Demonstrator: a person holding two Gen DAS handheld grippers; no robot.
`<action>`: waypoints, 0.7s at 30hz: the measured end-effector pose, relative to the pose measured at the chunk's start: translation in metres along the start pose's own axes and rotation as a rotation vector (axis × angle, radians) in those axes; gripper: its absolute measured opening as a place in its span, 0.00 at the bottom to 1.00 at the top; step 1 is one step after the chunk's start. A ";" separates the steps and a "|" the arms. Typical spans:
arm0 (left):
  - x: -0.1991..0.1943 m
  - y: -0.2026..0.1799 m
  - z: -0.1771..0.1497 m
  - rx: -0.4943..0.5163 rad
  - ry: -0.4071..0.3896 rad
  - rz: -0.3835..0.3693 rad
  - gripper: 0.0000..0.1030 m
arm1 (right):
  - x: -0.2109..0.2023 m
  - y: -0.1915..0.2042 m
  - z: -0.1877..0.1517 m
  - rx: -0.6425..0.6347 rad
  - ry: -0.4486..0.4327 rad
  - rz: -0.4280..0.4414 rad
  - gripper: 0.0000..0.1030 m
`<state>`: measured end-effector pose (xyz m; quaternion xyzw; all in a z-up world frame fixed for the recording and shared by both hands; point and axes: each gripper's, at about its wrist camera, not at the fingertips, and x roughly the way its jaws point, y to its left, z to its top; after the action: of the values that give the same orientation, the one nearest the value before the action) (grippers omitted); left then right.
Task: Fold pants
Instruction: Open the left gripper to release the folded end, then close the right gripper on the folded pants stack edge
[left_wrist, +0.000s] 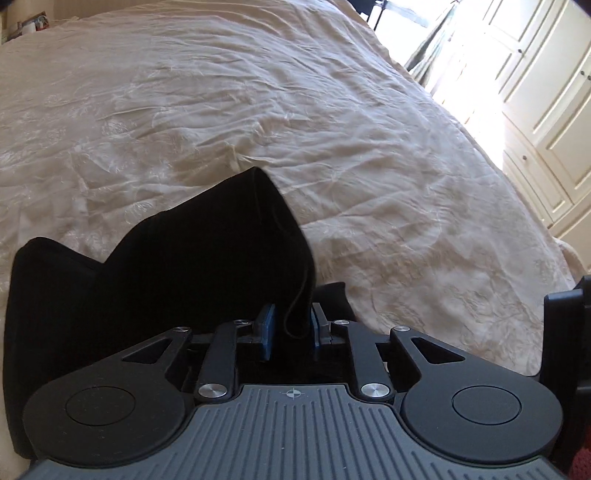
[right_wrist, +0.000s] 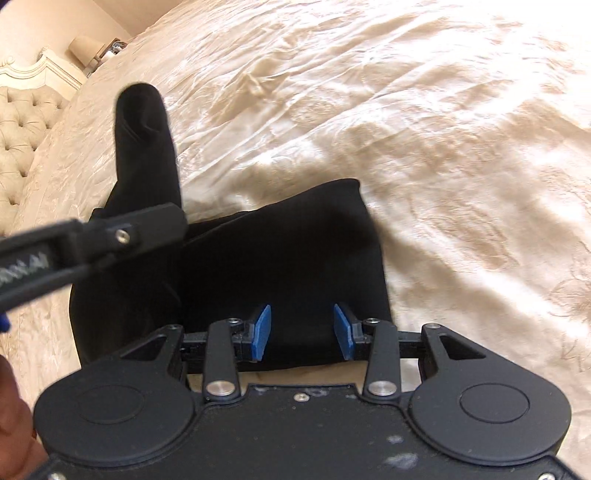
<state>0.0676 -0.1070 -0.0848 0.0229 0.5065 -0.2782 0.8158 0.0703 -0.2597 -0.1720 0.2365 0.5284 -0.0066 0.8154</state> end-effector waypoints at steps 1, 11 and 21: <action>0.003 -0.006 0.001 0.011 0.009 -0.026 0.18 | -0.001 -0.002 -0.003 0.006 0.000 0.003 0.38; -0.028 -0.036 0.016 0.155 -0.102 -0.028 0.20 | -0.023 -0.004 -0.004 0.016 -0.029 -0.010 0.41; -0.064 0.107 0.006 -0.100 -0.093 0.393 0.22 | -0.020 0.042 0.013 -0.123 -0.139 0.063 0.41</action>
<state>0.1025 0.0094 -0.0544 0.0679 0.4672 -0.0888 0.8770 0.0838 -0.2326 -0.1350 0.2015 0.4622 0.0351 0.8628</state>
